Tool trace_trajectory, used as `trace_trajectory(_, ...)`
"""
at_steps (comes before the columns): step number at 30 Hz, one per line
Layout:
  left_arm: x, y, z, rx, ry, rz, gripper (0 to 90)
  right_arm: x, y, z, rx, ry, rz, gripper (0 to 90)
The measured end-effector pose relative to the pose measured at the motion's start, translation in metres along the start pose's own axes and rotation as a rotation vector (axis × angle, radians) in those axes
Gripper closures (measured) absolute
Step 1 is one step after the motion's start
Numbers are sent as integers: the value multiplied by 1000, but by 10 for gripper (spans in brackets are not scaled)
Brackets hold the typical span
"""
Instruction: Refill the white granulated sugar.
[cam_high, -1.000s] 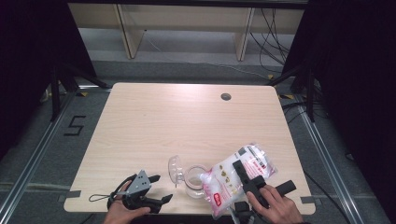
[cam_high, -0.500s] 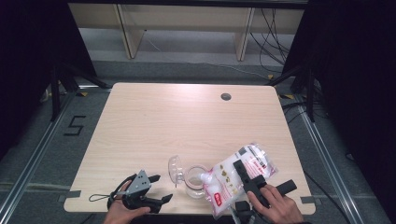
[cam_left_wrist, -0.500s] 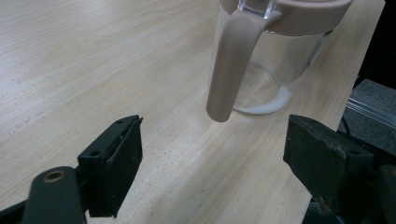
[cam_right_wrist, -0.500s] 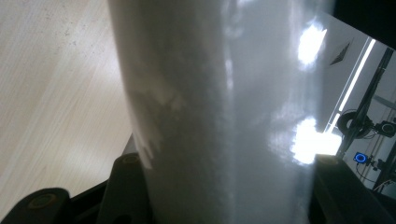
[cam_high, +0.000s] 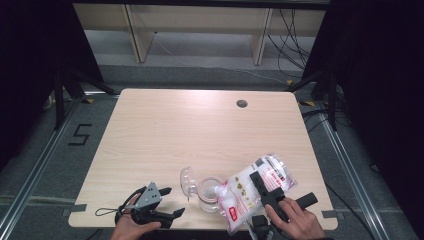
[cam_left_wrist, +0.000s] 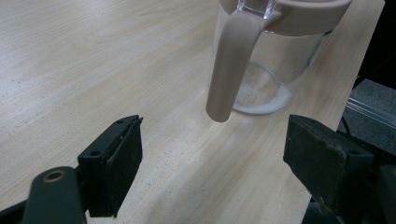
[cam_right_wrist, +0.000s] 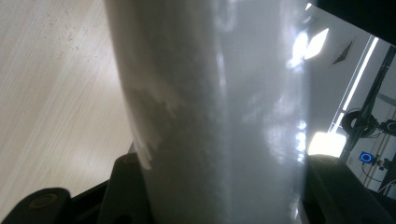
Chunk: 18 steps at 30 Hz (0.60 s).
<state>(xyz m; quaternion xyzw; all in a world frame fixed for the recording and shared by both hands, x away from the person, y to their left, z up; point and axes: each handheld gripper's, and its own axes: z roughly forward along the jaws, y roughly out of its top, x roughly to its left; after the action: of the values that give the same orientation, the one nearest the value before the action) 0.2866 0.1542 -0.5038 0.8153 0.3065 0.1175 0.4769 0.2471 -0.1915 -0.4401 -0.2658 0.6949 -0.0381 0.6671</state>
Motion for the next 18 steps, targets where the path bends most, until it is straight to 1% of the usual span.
trace_trajectory(1,0,0,0,2,1,2,192,0,0,0,-3,-3,-7,538)
trace_trajectory(2,-2,0,1,-15,-10,-16,192,0,0,0,-4,-3,-7,539)
trace_trajectory(3,-2,0,1,-18,-11,-21,192,0,-1,0,-5,-3,-7,539)
trace_trajectory(4,-2,0,1,-14,-9,-14,192,0,-1,0,-2,5,-5,539)
trace_trajectory(5,-2,0,1,-19,-11,-21,192,0,-1,1,-13,-6,-6,540)
trace_trajectory(6,-2,0,1,-19,-10,-21,192,-1,-1,0,-1,39,-2,540)
trace_trajectory(8,-2,0,1,-20,-10,-22,192,0,-1,0,3,43,14,541)
trace_trajectory(9,-2,0,1,-20,-10,-21,192,0,-1,1,-6,41,5,541)
trace_trajectory(10,-1,0,1,-14,-9,-14,192,0,-1,1,-7,39,5,541)
trace_trajectory(13,-1,0,1,-14,-9,-14,192,0,-1,1,-7,41,3,541)
trace_trajectory(15,-2,0,1,-15,-9,-14,193,0,-1,0,-5,41,14,542)
trace_trajectory(16,-2,0,1,-14,-9,-14,193,-1,-1,0,-6,42,12,542)
trace_trajectory(17,-1,0,1,-9,-6,-6,193,-1,-2,0,-2,50,11,542)
trace_trajectory(18,-1,0,0,-4,-12,-6,193,-1,-2,0,-2,49,11,542)
